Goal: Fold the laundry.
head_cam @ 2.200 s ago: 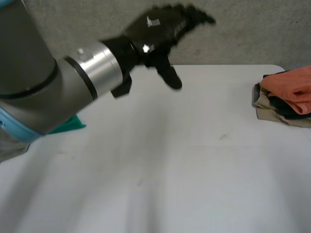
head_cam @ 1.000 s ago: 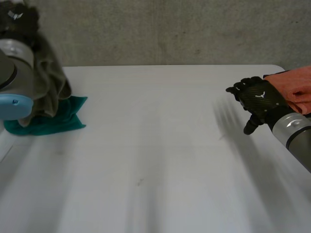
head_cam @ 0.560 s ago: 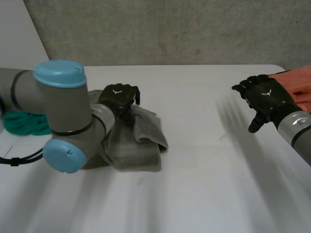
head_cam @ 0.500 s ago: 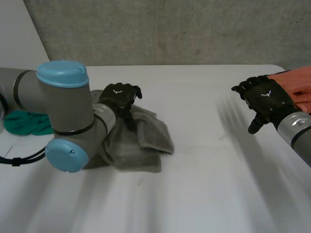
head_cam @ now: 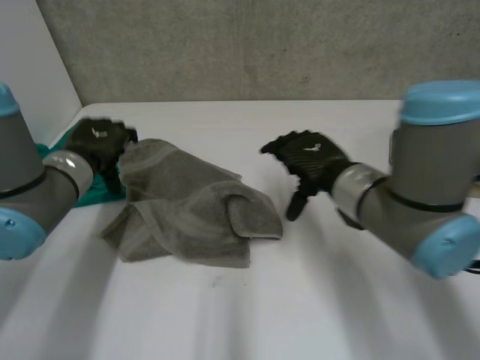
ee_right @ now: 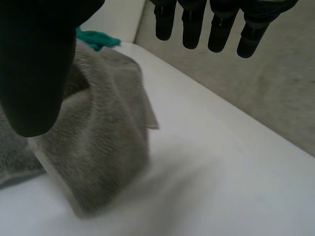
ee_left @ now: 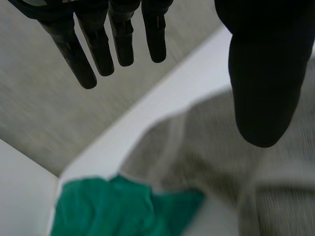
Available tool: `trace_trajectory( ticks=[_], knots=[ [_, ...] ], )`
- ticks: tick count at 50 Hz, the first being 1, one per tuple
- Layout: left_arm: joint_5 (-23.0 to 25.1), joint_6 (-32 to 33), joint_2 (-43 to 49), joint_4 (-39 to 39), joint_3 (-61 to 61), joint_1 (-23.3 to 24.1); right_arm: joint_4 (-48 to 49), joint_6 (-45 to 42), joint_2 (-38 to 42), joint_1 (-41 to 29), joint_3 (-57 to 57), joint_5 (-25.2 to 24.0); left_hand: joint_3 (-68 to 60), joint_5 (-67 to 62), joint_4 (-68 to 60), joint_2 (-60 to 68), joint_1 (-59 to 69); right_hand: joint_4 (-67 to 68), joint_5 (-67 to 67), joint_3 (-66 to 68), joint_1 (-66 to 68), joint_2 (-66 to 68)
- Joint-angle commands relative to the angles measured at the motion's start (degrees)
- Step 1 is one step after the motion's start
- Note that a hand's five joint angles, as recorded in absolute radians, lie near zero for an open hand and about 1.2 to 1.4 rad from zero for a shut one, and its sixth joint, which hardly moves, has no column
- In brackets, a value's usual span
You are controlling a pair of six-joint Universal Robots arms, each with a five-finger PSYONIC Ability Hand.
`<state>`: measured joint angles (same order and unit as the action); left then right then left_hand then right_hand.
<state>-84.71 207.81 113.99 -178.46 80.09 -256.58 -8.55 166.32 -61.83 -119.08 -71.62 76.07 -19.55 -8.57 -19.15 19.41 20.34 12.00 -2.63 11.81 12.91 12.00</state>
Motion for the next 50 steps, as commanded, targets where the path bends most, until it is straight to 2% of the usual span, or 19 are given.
trace_trajectory(
  ticks=[1, 7, 11, 15, 16, 19, 21, 23, 24, 27, 28, 31, 40, 45, 46, 47, 48, 49, 50],
  knots=[
    [8.6, 2.8, 5.2, 0.1, 3.5, -2.2, -0.2, 0.0, 12.2, -4.2, 11.3, 5.0, -3.3, -4.3, -3.7, 3.4, 2.5, -2.0, 2.6, -1.8, -2.9, -2.0],
    [9.9, 1.6, 3.1, -1.7, 8.0, -1.3, 0.3, 0.6, 15.3, -5.3, 12.3, 8.8, -5.5, -6.4, -5.9, 5.6, 4.7, -2.0, 2.6, -1.8, -2.9, -2.0],
    [9.0, -3.4, -2.6, -4.7, 10.4, 1.0, 3.7, 3.4, 14.0, -4.8, 8.2, 10.2, -5.8, -6.8, -6.2, 5.9, 5.0, -2.0, 2.6, -1.8, -2.9, -2.0],
    [6.3, -10.4, -8.5, -7.3, 12.5, 4.5, 7.3, 6.4, 7.5, -2.1, 2.4, 9.4, -5.8, -6.8, -6.2, 5.9, 5.0, -2.0, 2.6, -1.8, -2.9, -2.0],
    [5.0, -12.3, -10.9, -8.0, 13.2, 6.5, 7.4, 6.6, 4.2, 0.6, 0.5, 9.5, -5.8, -6.8, -6.2, 5.9, 5.0, -2.0, 2.6, -1.8, -2.9, -2.0],
    [2.7, -14.4, -13.1, -9.1, 13.9, 10.2, 7.0, 6.5, 0.8, 3.9, -1.9, 9.5, -5.8, -6.8, -6.2, 5.9, 5.0, -2.0, 2.6, -1.8, -2.9, -2.0],
    [0.0, -15.3, -13.2, -10.5, 14.0, 14.7, 6.4, 6.3, 0.6, 5.9, -3.4, 9.2, -5.8, -6.8, -6.2, 5.9, 5.0, -2.0, 2.6, -1.8, -2.9, -2.0],
    [-2.1, -15.4, -12.1, -11.6, 13.8, 18.1, 6.1, 6.3, 0.9, 6.9, -5.0, 8.3, -5.8, -6.8, -6.2, 5.9, 5.0, -2.0, 2.6, -1.8, -2.9, -2.0],
    [-4.6, -15.3, -9.9, -12.6, 13.1, 21.8, 6.1, 6.3, 1.1, 7.0, -5.4, 8.0, -5.8, -6.8, -6.2, 5.9, 5.0, -2.0, 2.6, -1.8, -2.9, -2.0],
    [-8.8, -15.0, -5.4, -14.3, 11.2, 26.7, 6.1, 6.4, 2.6, 7.3, -6.1, 6.3, -6.0, -7.0, -6.4, 6.1, 5.2, -2.0, 2.6, -1.8, -2.9, -2.0],
    [-12.0, -14.8, -1.9, -15.2, 8.9, 29.4, 6.1, 6.5, 3.3, 7.3, -6.1, 5.8, -5.8, -6.8, -6.2, 6.0, 5.0, -2.0, 2.6, -1.8, -2.9, -2.0],
    [-17.0, -13.9, 4.8, -15.6, 3.3, 32.6, 6.0, 6.7, 5.4, 7.2, -5.3, 4.1, -5.8, -6.8, -6.2, 5.9, 5.0, -2.0, 2.6, -1.8, -2.9, -2.0],
    [-19.3, -7.5, 17.9, -12.2, -9.2, 33.4, 6.2, 7.0, 10.2, 6.4, -1.9, 2.5, -7.3, -8.3, -7.7, 7.5, 6.5, -2.0, 2.6, -1.8, -2.9, -2.0],
    [-19.6, -4.2, 23.1, -11.7, -14.3, 33.1, 6.3, 7.1, 11.2, 6.4, -0.7, 2.9, -20.9, -21.9, -21.3, 21.0, 20.1, -2.0, 2.6, -1.8, -2.9, -2.0],
    [-19.6, -3.7, 23.6, -11.6, -15.0, 33.0, 6.3, 7.1, 11.3, 6.4, -0.6, 2.9, -27.8, -28.8, -28.2, 27.9, 27.0, -2.0, 2.6, -1.8, -2.9, -2.0],
    [-19.7, -3.1, 24.0, -11.4, -15.7, 32.7, 6.3, 7.1, 11.4, 6.5, -0.5, 3.1, -43.2, -44.1, -43.6, 43.3, 42.4, -2.0, 2.6, -1.8, -2.9, -2.0],
    [-19.8, -2.9, 24.0, -11.4, -15.8, 32.6, 6.4, 7.2, 11.6, 6.4, -0.5, 3.3, -52.6, -53.6, -53.0, 52.8, 51.8, -2.0, 2.6, -1.8, -2.9, -2.0],
    [-19.8, -2.8, 24.0, -11.5, -15.8, 32.5, 6.4, 7.2, 11.6, 6.4, -0.5, 3.3, -60.4, -61.4, -60.8, 60.5, 59.6, -2.0, 2.6, -1.8, -2.9, -2.0],
    [-19.9, -2.7, 23.8, -11.5, -15.8, 32.5, 6.4, 7.2, 11.7, 6.5, -0.5, 3.4, -60.4, -61.4, -60.9, 60.6, 59.7, -2.0, 2.6, -1.8, -2.9, -2.0]
  ],
)
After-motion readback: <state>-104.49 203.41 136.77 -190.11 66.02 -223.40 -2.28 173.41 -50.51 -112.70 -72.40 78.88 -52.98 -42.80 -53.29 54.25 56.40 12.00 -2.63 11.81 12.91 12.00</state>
